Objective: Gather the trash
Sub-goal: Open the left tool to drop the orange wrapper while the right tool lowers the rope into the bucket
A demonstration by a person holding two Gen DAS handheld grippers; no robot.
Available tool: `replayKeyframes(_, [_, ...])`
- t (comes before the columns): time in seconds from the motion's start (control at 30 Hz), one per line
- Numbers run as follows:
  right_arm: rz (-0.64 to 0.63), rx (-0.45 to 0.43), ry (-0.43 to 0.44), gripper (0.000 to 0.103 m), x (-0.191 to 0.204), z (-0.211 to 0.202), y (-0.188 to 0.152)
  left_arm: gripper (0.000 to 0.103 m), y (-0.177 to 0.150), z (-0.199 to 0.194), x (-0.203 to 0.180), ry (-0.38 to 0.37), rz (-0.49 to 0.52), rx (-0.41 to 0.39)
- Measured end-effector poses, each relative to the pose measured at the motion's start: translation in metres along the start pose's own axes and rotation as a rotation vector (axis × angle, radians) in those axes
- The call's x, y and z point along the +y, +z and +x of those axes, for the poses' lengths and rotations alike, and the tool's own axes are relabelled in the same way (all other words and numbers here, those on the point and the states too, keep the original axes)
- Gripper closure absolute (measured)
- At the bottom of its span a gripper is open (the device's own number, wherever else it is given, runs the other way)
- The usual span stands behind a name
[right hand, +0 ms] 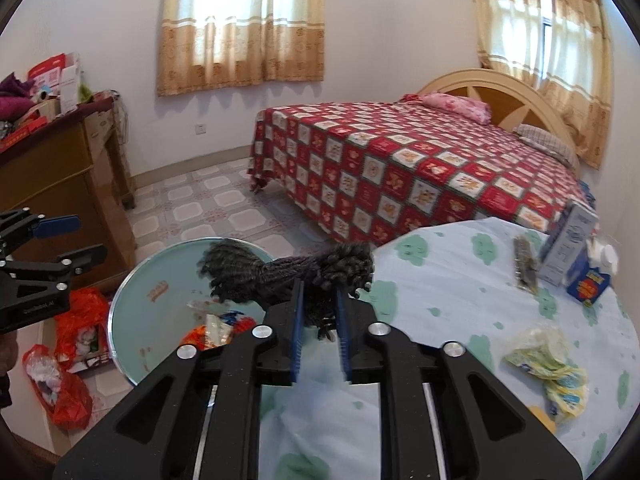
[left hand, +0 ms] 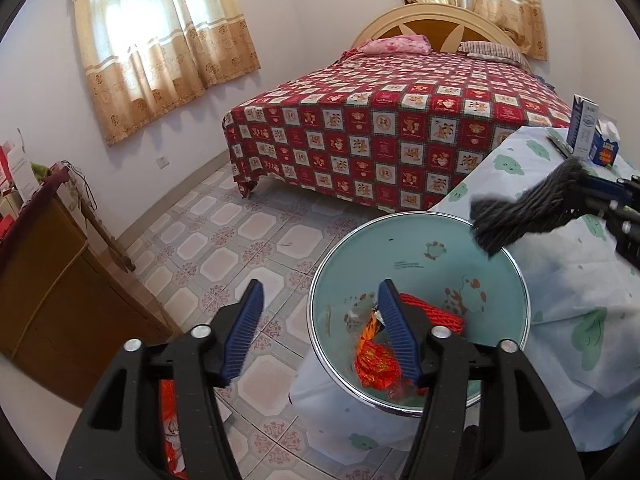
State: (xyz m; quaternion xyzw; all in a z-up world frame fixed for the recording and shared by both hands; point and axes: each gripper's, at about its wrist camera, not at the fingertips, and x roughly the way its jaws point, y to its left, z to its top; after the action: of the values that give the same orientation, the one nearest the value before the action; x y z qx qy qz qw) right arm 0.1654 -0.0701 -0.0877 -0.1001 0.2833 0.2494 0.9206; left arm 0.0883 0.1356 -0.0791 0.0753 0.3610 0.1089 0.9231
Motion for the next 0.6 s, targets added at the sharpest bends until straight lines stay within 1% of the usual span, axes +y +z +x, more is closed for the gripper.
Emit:
replayKeyframes(0.03, [-0.002,-0.003,0.006,0.054,0.002,0.001,-0.001,0.040,0.000,0.000,0.000,0.000,-0.001,0.000])
replayKeyframes(0.07, [-0.001,-0.001,0.011,0.050,0.003,0.002,-0.002,0.039,0.000,0.000,0.001,-0.001,-0.002,0.001])
replayKeyframes(0.13, [0.002,0.011,0.014,0.049,0.004,0.003,-0.005,0.035,0.000,0.001,0.001,0.004,-0.005,0.001])
replayKeyframes(0.2, [0.008,0.011,0.008,0.048,0.001,0.002,-0.008,0.033,-0.002,0.001,0.002,0.005,-0.008,0.000])
replayKeyframes(0.27, [0.028,0.009,0.004,0.047,-0.002,-0.001,-0.011,0.029,-0.003,0.002,0.002,0.005,-0.008,0.007])
replayKeyframes(0.33, [0.043,0.005,-0.002,0.043,-0.007,-0.003,-0.012,0.029,-0.006,0.004,0.001,0.004,-0.006,0.016])
replayKeyframes(0.5, [0.083,-0.017,-0.020,0.038,-0.023,-0.016,-0.017,0.027,-0.010,0.007,-0.005,0.000,0.009,0.024])
replayKeyframes(0.57, [0.096,-0.025,-0.049,0.036,-0.029,-0.020,-0.018,0.023,-0.010,0.008,-0.007,0.004,0.010,0.025])
replayKeyframes(0.6, [0.100,-0.021,-0.081,0.035,-0.033,-0.020,-0.018,0.023,-0.010,0.008,-0.006,0.006,0.007,0.025])
